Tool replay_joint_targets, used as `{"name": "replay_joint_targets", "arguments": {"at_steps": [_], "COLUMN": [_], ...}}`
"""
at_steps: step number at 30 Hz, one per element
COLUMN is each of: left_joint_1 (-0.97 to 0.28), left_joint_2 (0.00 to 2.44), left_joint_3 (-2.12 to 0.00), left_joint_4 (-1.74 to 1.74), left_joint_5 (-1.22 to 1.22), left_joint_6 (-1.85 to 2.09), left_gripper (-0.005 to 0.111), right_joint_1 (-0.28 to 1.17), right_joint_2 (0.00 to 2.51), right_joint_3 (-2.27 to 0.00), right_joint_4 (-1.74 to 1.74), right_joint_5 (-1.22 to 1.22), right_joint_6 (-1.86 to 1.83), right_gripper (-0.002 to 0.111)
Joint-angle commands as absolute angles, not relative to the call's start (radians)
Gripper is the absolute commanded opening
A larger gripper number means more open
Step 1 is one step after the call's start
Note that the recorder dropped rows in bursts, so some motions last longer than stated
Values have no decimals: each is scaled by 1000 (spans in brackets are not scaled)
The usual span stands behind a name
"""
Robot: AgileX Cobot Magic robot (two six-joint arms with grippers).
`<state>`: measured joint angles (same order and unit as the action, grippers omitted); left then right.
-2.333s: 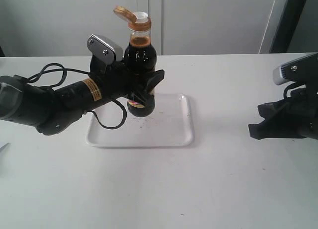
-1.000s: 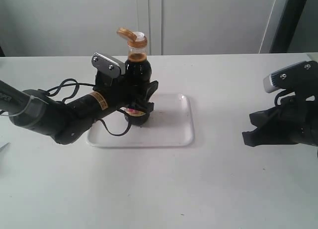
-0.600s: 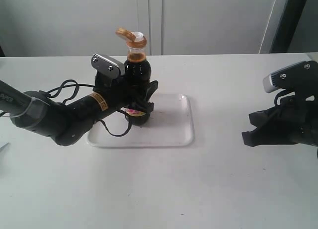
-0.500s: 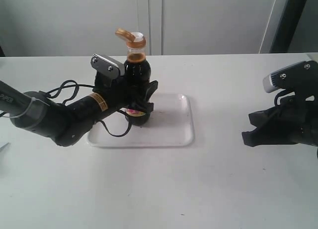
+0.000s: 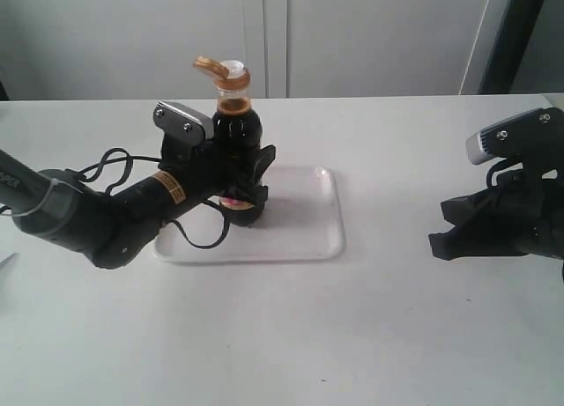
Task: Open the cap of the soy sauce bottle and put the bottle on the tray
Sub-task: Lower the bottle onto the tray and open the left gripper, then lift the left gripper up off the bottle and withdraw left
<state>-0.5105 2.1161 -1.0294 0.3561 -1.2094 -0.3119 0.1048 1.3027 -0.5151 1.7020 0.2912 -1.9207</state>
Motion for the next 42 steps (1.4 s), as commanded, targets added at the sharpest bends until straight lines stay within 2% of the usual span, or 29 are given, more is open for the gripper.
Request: {"name": "replay_joint_targets", "arguments": {"at_steps": [1, 3, 8, 11, 14, 25, 42], "left_joint_1": [-508, -508, -508, -508, -508, -508, -508], "left_joint_2": [2105, 2105, 2105, 2096, 2076, 2011, 1873], "left_joint_3": [-1018, -1018, -1018, -1014, -1008, -1008, -968], "left_joint_4": [374, 374, 351, 329, 327, 347, 375], "left_joint_5": [-1221, -1221, -1221, -1221, -1221, -1221, -1191], "left_joint_6": [-310, -310, -310, -310, -310, -360, -399], "left_gripper": [10, 23, 63, 80, 90, 97, 97], "right_joint_1": [108, 108, 108, 108, 108, 108, 108], "right_joint_2": [1303, 1303, 1303, 1303, 1303, 1303, 1303], "right_joint_3": [-515, -515, -515, -515, -515, -515, -515], "right_joint_4": [1707, 1707, 1707, 1707, 1707, 1707, 1707], "right_joint_5": [293, 293, 293, 293, 293, 299, 317], "right_joint_6": [-1933, -1933, -1933, -1933, -1933, -1933, -1933], "right_gripper": [0, 0, 0, 0, 0, 0, 0]}}
